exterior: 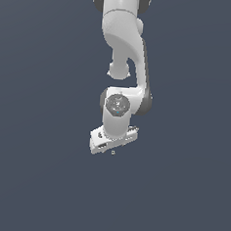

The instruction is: Pick up the object and move it to a goal position.

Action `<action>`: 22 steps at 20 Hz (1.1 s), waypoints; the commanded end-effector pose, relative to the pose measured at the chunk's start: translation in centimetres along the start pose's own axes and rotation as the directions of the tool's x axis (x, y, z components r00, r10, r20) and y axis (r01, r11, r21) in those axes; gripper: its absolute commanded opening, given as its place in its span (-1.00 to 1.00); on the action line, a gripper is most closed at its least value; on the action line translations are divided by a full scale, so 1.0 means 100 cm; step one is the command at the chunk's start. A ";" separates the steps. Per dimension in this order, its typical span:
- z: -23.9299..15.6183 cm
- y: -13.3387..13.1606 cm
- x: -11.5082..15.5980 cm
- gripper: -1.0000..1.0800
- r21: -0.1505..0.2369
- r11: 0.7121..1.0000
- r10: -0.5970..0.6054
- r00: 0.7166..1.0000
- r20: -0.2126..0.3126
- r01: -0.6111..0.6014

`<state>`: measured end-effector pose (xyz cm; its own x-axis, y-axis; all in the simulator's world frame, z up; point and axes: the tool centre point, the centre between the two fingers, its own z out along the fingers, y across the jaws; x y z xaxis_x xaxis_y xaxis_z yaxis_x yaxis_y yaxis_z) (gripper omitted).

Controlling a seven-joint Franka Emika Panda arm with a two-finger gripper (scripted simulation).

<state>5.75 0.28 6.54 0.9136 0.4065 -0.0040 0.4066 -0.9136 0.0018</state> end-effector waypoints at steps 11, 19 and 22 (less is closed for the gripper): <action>0.019 0.001 0.002 0.92 0.002 1.000 -0.021 1.000 -0.003 0.021; 0.054 0.000 0.002 0.92 0.002 1.000 -0.024 1.000 -0.004 0.024; 0.057 0.001 0.003 0.92 0.002 1.000 -0.024 1.000 -0.004 0.024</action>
<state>5.94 0.31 0.96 0.9034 0.4287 -0.0019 0.4287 -0.9034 -0.0008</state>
